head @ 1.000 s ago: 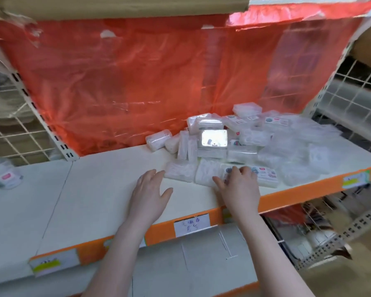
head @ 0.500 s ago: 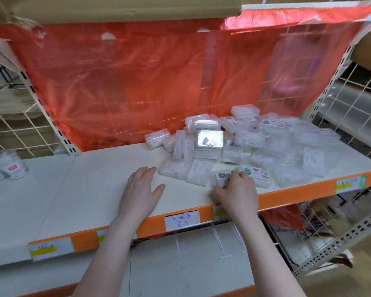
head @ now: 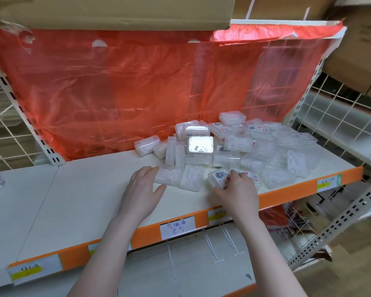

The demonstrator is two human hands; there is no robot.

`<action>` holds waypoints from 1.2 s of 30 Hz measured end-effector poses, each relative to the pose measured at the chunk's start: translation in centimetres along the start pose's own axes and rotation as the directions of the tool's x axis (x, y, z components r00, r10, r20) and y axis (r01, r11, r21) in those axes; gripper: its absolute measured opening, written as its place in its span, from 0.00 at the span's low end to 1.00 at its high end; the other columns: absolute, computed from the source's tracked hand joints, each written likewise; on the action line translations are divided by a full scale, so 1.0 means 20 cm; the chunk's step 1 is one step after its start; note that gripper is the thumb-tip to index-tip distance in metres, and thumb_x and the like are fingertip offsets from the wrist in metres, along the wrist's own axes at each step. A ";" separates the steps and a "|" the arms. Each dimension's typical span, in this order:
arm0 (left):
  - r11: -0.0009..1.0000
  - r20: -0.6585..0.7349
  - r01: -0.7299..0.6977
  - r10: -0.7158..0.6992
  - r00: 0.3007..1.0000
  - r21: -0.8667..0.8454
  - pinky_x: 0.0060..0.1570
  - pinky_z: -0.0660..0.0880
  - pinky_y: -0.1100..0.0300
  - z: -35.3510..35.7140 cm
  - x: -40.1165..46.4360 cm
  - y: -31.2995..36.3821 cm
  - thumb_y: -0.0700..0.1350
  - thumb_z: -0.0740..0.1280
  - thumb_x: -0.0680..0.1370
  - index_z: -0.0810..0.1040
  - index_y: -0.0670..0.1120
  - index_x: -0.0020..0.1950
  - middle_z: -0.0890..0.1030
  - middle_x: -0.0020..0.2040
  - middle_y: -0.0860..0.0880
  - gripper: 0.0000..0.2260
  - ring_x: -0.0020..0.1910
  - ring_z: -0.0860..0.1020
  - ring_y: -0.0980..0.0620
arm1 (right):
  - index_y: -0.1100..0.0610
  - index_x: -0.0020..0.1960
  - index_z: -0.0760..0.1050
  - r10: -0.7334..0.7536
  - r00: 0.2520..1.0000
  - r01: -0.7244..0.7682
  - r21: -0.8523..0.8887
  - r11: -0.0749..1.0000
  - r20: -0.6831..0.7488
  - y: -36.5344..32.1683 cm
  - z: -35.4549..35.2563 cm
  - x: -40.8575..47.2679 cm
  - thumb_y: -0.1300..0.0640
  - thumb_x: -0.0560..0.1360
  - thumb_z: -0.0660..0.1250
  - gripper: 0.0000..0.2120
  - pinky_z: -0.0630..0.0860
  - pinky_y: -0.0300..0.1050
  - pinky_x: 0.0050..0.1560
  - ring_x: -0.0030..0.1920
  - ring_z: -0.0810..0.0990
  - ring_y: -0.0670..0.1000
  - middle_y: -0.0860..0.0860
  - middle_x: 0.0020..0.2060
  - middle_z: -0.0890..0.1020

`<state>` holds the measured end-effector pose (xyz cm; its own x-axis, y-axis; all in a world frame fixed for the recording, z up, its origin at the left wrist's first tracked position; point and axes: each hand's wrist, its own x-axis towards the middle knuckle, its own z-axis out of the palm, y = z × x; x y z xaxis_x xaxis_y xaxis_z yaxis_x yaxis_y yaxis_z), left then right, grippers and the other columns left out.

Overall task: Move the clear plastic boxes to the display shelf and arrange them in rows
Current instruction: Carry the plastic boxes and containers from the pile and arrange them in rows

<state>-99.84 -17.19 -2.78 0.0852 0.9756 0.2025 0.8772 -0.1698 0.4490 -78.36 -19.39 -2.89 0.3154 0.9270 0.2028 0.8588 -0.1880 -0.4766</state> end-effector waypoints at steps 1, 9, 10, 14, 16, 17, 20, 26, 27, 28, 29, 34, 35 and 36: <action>1.000 0.001 -0.017 0.017 1.000 -0.005 0.67 0.58 0.61 0.00 0.01 0.02 0.49 0.62 0.79 0.64 0.47 0.74 0.66 0.72 0.49 0.23 0.71 0.61 0.51 | 0.62 0.50 0.70 -0.001 1.000 0.001 0.006 1.000 -0.021 0.02 -0.02 0.00 0.50 0.71 0.65 0.17 0.62 0.46 0.43 0.52 0.71 0.58 0.56 0.48 0.74; 0.980 0.101 -0.193 0.198 0.975 -0.053 0.67 0.57 0.62 0.11 0.10 0.24 0.50 0.61 0.80 0.63 0.48 0.74 0.64 0.73 0.51 0.23 0.72 0.60 0.52 | 0.60 0.46 0.69 0.080 0.984 -0.088 -0.045 0.995 -0.160 0.25 -0.16 -0.05 0.52 0.68 0.67 0.14 0.60 0.46 0.40 0.48 0.70 0.58 0.52 0.40 0.69; 0.972 0.120 -0.227 0.232 0.965 -0.054 0.67 0.57 0.62 0.13 0.11 0.28 0.50 0.61 0.80 0.63 0.48 0.74 0.64 0.73 0.51 0.23 0.72 0.60 0.52 | 0.59 0.45 0.68 0.101 0.980 -0.111 -0.045 0.993 -0.170 0.28 -0.18 -0.06 0.53 0.68 0.67 0.13 0.61 0.47 0.39 0.48 0.70 0.58 0.52 0.40 0.69; 0.936 0.197 -0.349 0.351 0.916 -0.045 0.67 0.57 0.62 0.23 0.16 0.43 0.52 0.60 0.80 0.61 0.49 0.74 0.63 0.73 0.52 0.23 0.72 0.58 0.53 | 0.58 0.43 0.67 0.160 0.966 -0.175 -0.056 0.983 -0.202 0.41 -0.23 -0.10 0.54 0.67 0.67 0.12 0.61 0.47 0.38 0.46 0.71 0.59 0.53 0.39 0.70; 0.912 0.227 -0.406 0.407 0.885 -0.055 0.66 0.58 0.61 0.28 0.18 0.52 0.51 0.59 0.80 0.62 0.50 0.74 0.64 0.73 0.52 0.22 0.72 0.59 0.53 | 0.59 0.47 0.70 0.191 0.958 -0.210 -0.068 0.975 -0.216 0.47 -0.27 -0.11 0.53 0.68 0.68 0.14 0.63 0.47 0.39 0.47 0.72 0.58 0.54 0.42 0.73; 0.901 0.238 -0.428 0.430 0.871 -0.063 0.66 0.58 0.61 0.30 0.19 0.56 0.51 0.60 0.80 0.63 0.49 0.74 0.65 0.72 0.52 0.22 0.71 0.60 0.53 | 0.59 0.50 0.72 0.206 0.953 -0.228 -0.077 0.971 -0.223 0.49 -0.28 -0.12 0.52 0.68 0.68 0.15 0.64 0.47 0.40 0.48 0.72 0.58 0.55 0.43 0.74; 0.877 0.275 -0.474 0.475 0.836 -0.074 0.65 0.60 0.61 0.38 0.22 0.66 0.51 0.60 0.80 0.65 0.49 0.72 0.67 0.70 0.52 0.20 0.70 0.62 0.53 | 0.59 0.52 0.72 0.248 0.934 -0.274 -0.071 0.959 -0.255 0.55 -0.33 -0.15 0.48 0.70 0.66 0.16 0.67 0.48 0.42 0.48 0.72 0.57 0.55 0.45 0.75; 0.837 0.335 -0.545 0.526 0.782 -0.045 0.68 0.58 0.60 0.52 0.23 0.73 0.50 0.58 0.81 0.64 0.48 0.74 0.64 0.73 0.51 0.21 0.72 0.60 0.52 | 0.57 0.49 0.70 0.286 0.922 -0.310 -0.055 0.949 -0.259 0.63 -0.36 -0.21 0.47 0.71 0.65 0.15 0.66 0.47 0.41 0.48 0.72 0.56 0.54 0.46 0.75; 0.835 0.325 -0.548 0.530 0.783 -0.042 0.68 0.57 0.60 0.53 0.23 0.73 0.50 0.58 0.81 0.63 0.48 0.74 0.62 0.74 0.51 0.21 0.72 0.59 0.52 | 0.57 0.51 0.70 0.292 0.921 -0.315 -0.051 0.948 -0.257 0.64 -0.37 -0.22 0.46 0.72 0.65 0.16 0.66 0.47 0.42 0.49 0.72 0.56 0.55 0.46 0.75; 0.835 0.316 -0.548 0.532 0.786 -0.044 0.69 0.56 0.60 0.54 0.22 0.72 0.50 0.58 0.81 0.62 0.49 0.74 0.62 0.74 0.51 0.22 0.73 0.58 0.52 | 0.57 0.52 0.71 0.298 0.920 -0.318 -0.039 0.947 -0.255 0.64 -0.37 -0.22 0.46 0.72 0.65 0.17 0.67 0.48 0.42 0.50 0.72 0.56 0.55 0.47 0.75; 0.836 0.312 -0.547 0.532 0.787 -0.047 0.69 0.56 0.60 0.54 0.21 0.71 0.51 0.58 0.81 0.62 0.49 0.74 0.62 0.74 0.51 0.22 0.73 0.58 0.53 | 0.58 0.53 0.71 0.302 0.919 -0.319 -0.024 0.948 -0.254 0.65 -0.37 -0.22 0.45 0.72 0.65 0.18 0.68 0.48 0.43 0.50 0.73 0.57 0.55 0.47 0.75; 0.831 0.323 -0.554 0.537 0.779 -0.046 0.67 0.59 0.61 0.50 0.20 0.64 0.53 0.60 0.80 0.66 0.51 0.72 0.65 0.72 0.54 0.21 0.71 0.61 0.55 | 0.57 0.52 0.71 0.290 0.929 -0.293 0.026 0.956 -0.230 0.61 -0.35 -0.21 0.44 0.71 0.63 0.18 0.65 0.47 0.41 0.49 0.72 0.56 0.54 0.46 0.75; 0.830 0.326 -0.557 0.537 0.778 -0.039 0.66 0.59 0.61 0.49 0.20 0.64 0.54 0.60 0.80 0.66 0.52 0.72 0.65 0.72 0.54 0.21 0.71 0.61 0.55 | 0.56 0.50 0.70 0.284 0.932 -0.283 0.037 0.958 -0.224 0.61 -0.35 -0.20 0.44 0.71 0.62 0.17 0.64 0.46 0.40 0.48 0.72 0.56 0.52 0.43 0.73; 0.830 0.332 -0.557 0.534 0.778 -0.029 0.66 0.59 0.61 0.48 0.21 0.64 0.54 0.61 0.79 0.65 0.52 0.72 0.65 0.72 0.53 0.22 0.71 0.60 0.54 | 0.56 0.48 0.70 0.276 0.935 -0.273 0.048 0.961 -0.221 0.60 -0.34 -0.20 0.43 0.71 0.62 0.16 0.63 0.46 0.39 0.47 0.72 0.55 0.51 0.42 0.72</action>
<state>-83.77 -13.92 -4.65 0.6912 0.7145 0.1083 0.6670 -0.6884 0.2849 -66.51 -27.50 -3.51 0.6216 0.7434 0.2469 0.7199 -0.4179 -0.5541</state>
